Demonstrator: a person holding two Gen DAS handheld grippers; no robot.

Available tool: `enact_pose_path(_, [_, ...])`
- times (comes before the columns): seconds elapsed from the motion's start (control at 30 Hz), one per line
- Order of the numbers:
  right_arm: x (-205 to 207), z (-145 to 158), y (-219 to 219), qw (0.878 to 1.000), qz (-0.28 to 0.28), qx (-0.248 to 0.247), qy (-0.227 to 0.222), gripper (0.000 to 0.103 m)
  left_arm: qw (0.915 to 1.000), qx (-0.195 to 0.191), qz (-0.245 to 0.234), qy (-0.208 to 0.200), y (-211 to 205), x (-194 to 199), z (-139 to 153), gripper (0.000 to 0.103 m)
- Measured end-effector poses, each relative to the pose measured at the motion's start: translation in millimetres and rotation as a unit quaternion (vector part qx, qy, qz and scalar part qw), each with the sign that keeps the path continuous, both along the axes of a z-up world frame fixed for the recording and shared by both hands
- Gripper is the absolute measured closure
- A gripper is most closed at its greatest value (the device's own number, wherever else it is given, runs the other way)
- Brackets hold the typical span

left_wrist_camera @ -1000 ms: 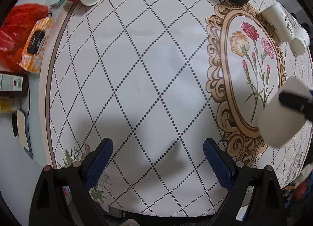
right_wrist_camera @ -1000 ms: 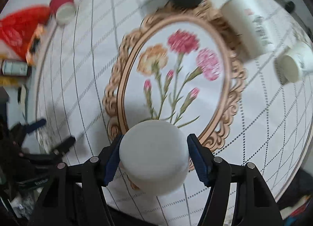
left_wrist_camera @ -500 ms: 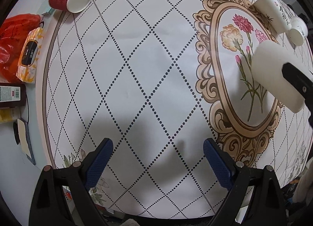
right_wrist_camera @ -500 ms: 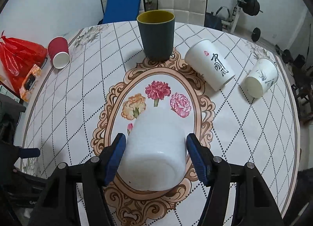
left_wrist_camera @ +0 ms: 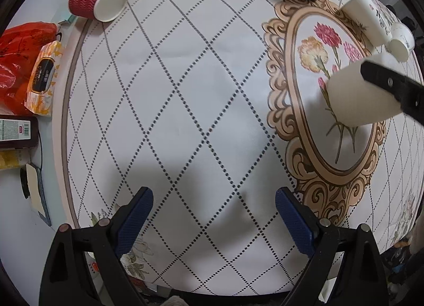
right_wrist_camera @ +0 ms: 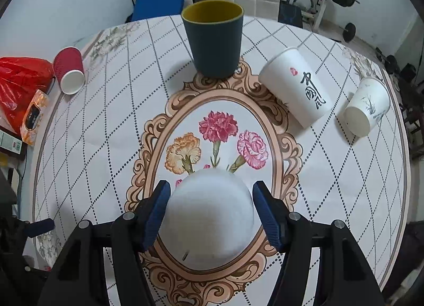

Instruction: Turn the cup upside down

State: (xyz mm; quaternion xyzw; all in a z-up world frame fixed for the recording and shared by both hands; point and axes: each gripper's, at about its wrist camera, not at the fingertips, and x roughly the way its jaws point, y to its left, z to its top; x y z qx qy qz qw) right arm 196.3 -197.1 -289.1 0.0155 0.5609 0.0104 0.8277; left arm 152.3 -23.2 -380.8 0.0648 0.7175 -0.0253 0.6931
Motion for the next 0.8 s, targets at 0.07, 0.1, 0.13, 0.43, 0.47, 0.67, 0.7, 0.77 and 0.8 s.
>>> enact_pose_path(0.07, [-0.5, 1.4, 0.3, 1.0, 0.001, 0.001, 0.003, 0.019, 0.9999, -0.001, 0.001, -0.011, 3.6, 3.9, 9.2, 0.009])
enact_pose_path(0.1, [-1.9, 3.9, -0.5, 1.0, -0.001, 0.006, 0.001, 0.014, 0.9998, 0.0, 0.0, -0.02, 4.5, 6.5, 15.8, 0.009])
enact_pose_path(0.13, [-3.6, 6.8, -1.6, 1.0, -0.003, 0.014, -0.001, 0.008, 0.9996, 0.001, -0.002, -0.027, 4.6, 8.3, 21.4, 0.009])
enact_pose_path(0.43, [-56.4, 67.3, -20.7, 0.992, -0.12, -0.02, -0.021, 0.007, 0.9931, -0.019, -0.046, -0.107, -2.7, 11.8, 97.7, 0.009])
enact_pose_path(0.47, [-62.7, 74.2, -21.8, 0.991, -0.127, -0.022, -0.021, 0.007, 0.9917, -0.024, -0.052, -0.115, -4.9, 9.2, 108.2, 0.009])
enact_pose_path(0.67, [-112.9, 128.6, -29.0, 0.985, -0.163, -0.037, -0.039, 0.006, 0.9827, -0.048, -0.079, -0.16, -14.8, -10.4, 166.6, 0.009])
enact_pose_path(0.7, [-121.5, 139.3, -30.8, 0.985, -0.166, -0.034, -0.044, 0.006, 0.9814, -0.054, -0.08, -0.166, -15.5, -14.1, 175.6, 0.009])
enact_pose_path(0.77, [-138.3, 160.2, -34.1, 0.984, -0.17, -0.029, -0.055, 0.006, 0.9786, -0.059, -0.079, -0.18, -16.1, -23.1, 196.3, 0.009])
enact_pose_path(0.8, [-145.3, 169.7, -35.2, 0.983, -0.17, -0.03, -0.061, 0.006, 0.9773, -0.063, -0.079, -0.186, -16.4, -28.4, 206.8, 0.009])
